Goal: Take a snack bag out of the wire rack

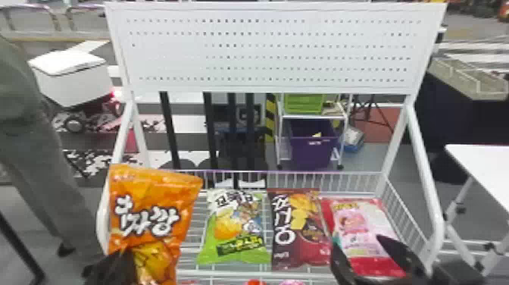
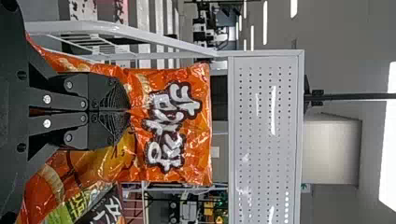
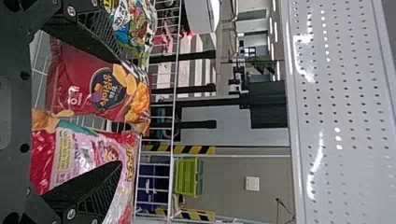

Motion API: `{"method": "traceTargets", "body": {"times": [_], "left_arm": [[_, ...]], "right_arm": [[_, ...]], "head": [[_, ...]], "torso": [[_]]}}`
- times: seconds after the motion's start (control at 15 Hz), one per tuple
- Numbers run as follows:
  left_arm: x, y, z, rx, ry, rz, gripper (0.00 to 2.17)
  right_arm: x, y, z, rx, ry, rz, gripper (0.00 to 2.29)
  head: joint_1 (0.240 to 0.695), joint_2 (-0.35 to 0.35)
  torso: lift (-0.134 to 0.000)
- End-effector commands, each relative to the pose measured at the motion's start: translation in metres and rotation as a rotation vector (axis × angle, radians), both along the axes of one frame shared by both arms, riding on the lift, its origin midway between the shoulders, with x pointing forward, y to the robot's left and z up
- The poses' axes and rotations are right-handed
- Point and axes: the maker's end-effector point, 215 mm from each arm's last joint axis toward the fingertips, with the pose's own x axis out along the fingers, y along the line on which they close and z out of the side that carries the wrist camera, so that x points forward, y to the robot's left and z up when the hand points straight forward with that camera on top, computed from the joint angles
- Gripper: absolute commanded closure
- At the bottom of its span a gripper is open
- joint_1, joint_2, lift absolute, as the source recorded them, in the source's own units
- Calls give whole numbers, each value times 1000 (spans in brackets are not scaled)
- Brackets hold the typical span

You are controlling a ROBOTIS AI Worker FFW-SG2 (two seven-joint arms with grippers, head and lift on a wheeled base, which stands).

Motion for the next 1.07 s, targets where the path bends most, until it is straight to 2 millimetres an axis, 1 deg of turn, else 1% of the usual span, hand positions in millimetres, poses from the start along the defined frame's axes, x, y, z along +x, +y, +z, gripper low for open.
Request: {"method": "traceTargets", "body": {"times": [0.0,0.07,0.2,0.33,0.4,0.47,0.53,0.6,0.67,0.73,1.0], "left_arm": [[-2,1,0,5,2,2,1959],[-2,1,1,6,-1,2,1959],[-2,1,0,6,4,3,1959],[-2,2,0,7,3,3,1959],[-1,2,1,9,1,4,1959],[-1,3,1,10,1,5,1959],[-1,4,1,11,1,6,1959],[0,4,1,11,-1,7,1956],[0,4,1,10,-2,7,1959],[1,4,-1,8,3,7,1959],[2,5,-3,11,4,7,1959]], "right_arm": [[42,28,-21,9,75,45,124],[57,39,-34,5,117,60,124],[80,54,-51,-5,168,82,124],[94,69,-61,2,199,111,134],[96,80,-66,4,217,130,188],[97,85,-72,-4,241,144,387],[96,88,-73,-5,246,153,637],[96,94,-73,-4,252,162,1426],[96,95,-72,-3,256,163,2121],[95,96,-76,-8,274,164,2253],[94,90,-82,-24,295,146,2253]], "head": [[499,0],[499,0],[499,0],[499,0],[499,0],[499,0],[499,0],[499,0],[499,0],[499,0],[499,0]], "torso": [[0],[0],[0],[0],[0],[0],[0],[0],[0],[0],[0]]}}
